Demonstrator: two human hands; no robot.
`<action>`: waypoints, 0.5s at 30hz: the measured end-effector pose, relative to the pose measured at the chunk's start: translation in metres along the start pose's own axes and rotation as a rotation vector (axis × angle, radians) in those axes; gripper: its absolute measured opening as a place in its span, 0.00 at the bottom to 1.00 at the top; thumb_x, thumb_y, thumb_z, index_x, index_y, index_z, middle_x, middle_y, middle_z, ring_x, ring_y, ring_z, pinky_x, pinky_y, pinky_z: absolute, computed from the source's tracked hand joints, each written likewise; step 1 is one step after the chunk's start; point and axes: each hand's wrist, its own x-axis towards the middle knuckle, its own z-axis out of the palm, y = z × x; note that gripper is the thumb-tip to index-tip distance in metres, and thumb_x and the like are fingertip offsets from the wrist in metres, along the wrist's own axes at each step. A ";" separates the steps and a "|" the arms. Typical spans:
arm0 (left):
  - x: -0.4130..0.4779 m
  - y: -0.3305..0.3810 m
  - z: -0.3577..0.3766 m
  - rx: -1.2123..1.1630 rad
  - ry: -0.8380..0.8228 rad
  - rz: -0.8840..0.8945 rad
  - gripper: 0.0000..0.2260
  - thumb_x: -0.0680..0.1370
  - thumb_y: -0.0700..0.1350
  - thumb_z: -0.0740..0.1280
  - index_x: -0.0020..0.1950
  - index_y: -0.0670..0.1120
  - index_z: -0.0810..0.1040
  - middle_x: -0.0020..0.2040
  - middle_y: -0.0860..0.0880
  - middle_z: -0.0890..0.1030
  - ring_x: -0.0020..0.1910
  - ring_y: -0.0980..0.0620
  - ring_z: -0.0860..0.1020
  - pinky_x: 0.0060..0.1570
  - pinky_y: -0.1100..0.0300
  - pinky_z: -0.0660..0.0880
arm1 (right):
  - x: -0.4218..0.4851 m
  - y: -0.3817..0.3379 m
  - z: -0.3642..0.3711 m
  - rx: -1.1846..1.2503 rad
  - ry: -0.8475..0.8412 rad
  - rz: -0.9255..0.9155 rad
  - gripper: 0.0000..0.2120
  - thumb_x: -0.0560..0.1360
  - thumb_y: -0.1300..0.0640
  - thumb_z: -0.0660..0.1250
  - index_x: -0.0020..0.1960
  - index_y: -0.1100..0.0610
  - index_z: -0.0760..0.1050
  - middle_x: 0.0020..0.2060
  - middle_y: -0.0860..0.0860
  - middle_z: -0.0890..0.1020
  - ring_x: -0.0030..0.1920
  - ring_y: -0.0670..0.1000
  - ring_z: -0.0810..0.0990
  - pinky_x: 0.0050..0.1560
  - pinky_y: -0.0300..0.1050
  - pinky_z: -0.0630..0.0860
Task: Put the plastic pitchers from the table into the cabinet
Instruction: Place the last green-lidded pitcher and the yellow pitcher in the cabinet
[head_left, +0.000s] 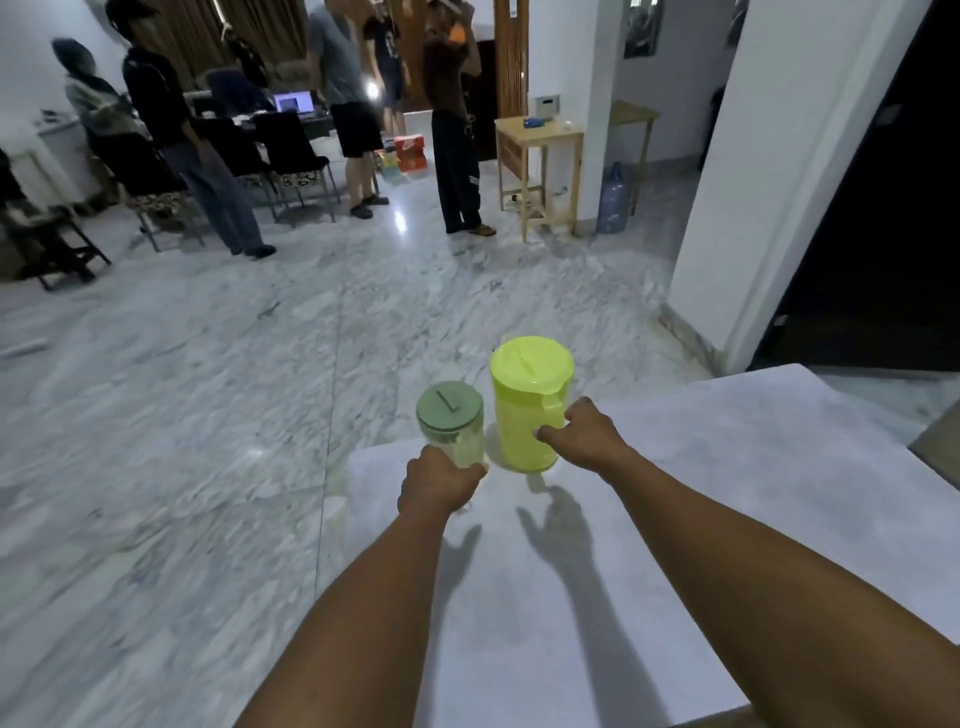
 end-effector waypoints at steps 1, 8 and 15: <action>0.008 -0.002 0.004 -0.014 -0.013 -0.026 0.31 0.70 0.63 0.72 0.64 0.44 0.73 0.62 0.43 0.78 0.62 0.41 0.77 0.52 0.53 0.74 | 0.012 -0.001 0.004 -0.007 -0.006 0.015 0.29 0.73 0.44 0.71 0.65 0.62 0.71 0.61 0.58 0.77 0.63 0.61 0.75 0.52 0.48 0.72; 0.042 0.010 0.017 -0.125 0.048 -0.087 0.29 0.70 0.63 0.73 0.64 0.47 0.78 0.61 0.43 0.81 0.62 0.39 0.78 0.52 0.53 0.73 | 0.057 -0.002 0.017 -0.014 -0.047 0.042 0.22 0.70 0.46 0.68 0.58 0.59 0.77 0.53 0.59 0.81 0.54 0.62 0.80 0.53 0.60 0.82; 0.044 0.013 0.018 -0.128 0.118 -0.080 0.21 0.73 0.56 0.71 0.61 0.44 0.79 0.59 0.42 0.82 0.60 0.39 0.79 0.50 0.54 0.73 | 0.044 0.000 0.017 -0.022 0.052 0.020 0.18 0.64 0.46 0.60 0.43 0.59 0.76 0.41 0.56 0.81 0.48 0.61 0.80 0.44 0.47 0.75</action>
